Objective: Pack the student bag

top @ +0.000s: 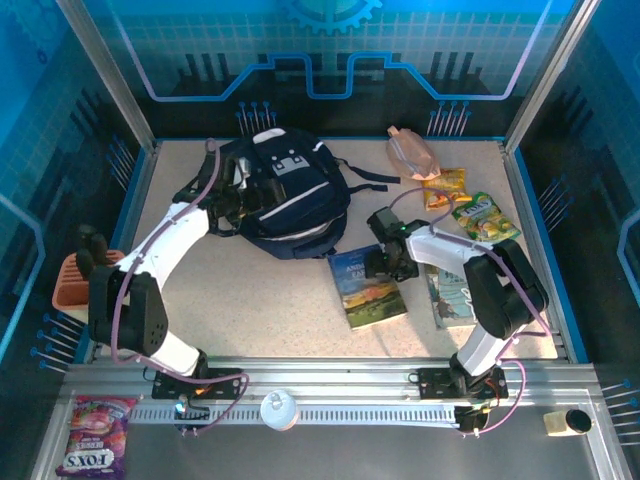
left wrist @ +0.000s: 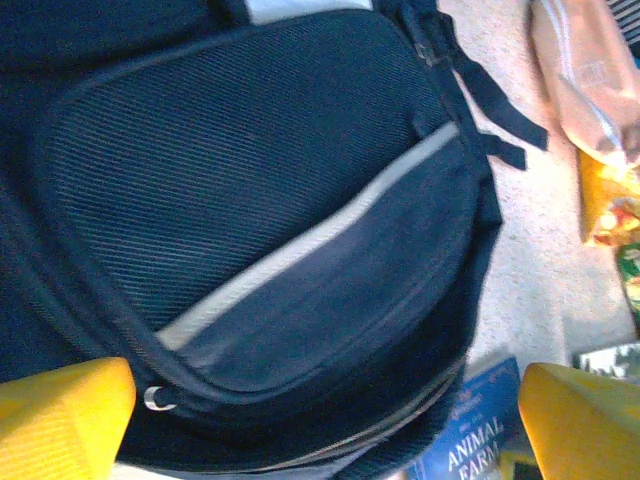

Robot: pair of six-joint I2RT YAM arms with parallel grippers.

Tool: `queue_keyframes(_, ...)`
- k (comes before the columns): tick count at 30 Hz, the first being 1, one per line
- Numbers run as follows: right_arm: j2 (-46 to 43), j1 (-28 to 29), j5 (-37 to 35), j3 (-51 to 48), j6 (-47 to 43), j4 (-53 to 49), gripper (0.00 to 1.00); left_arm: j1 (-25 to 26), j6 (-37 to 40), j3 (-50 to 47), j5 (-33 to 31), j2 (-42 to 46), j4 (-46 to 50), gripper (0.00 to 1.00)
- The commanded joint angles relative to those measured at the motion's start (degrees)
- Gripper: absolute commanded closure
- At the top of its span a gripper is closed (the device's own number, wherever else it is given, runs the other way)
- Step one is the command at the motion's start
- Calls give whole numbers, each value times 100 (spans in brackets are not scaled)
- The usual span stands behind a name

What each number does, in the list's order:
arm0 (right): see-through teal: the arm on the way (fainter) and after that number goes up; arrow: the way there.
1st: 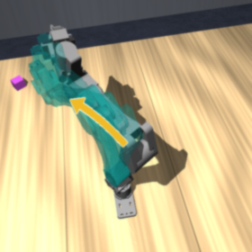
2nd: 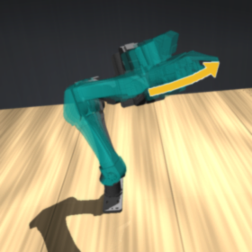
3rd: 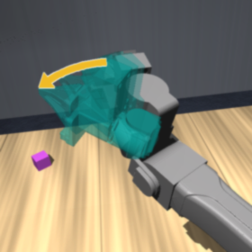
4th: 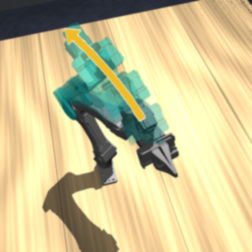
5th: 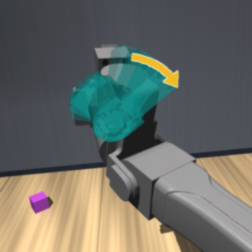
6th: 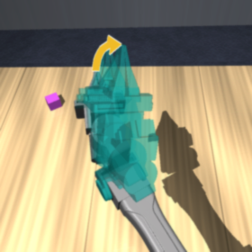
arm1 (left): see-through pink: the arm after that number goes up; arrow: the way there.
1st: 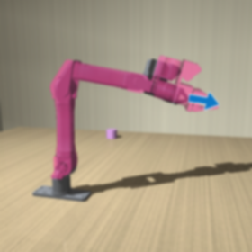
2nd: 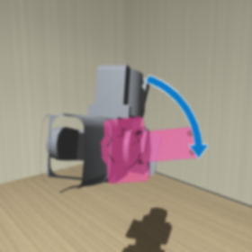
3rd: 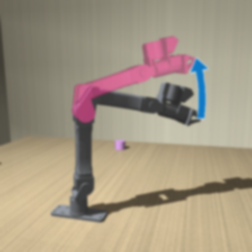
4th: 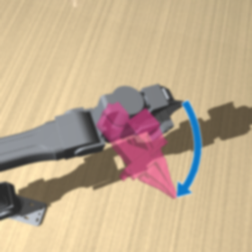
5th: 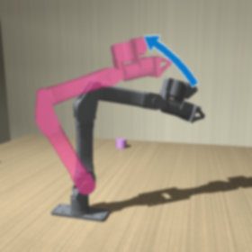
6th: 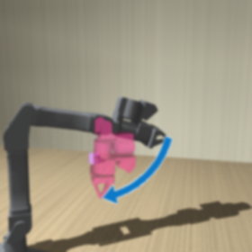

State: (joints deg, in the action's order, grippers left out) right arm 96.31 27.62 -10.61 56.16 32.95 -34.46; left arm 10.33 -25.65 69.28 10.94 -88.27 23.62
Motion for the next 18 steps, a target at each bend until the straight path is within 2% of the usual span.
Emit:
queue_keyframes(1, -68, -340, 129, -174, 104, -211, 20, 296, -224, 234, 292, -161, -117, 1)
queue_keyframes(9, -631, -662, 651, -72, -140, 224, 19, 1391, -1106, 310, 332, -534, -536, 3)
queue_keyframes(13, -145, -748, 990, 347, -451, 172, 22, 2052, -1599, 259, -220, -716, -692, 9)
queue_keyframes(18, 420, -762, 709, 840, -744, -77, 29, 2445, -2003, 130, -560, -923, -860, 15)
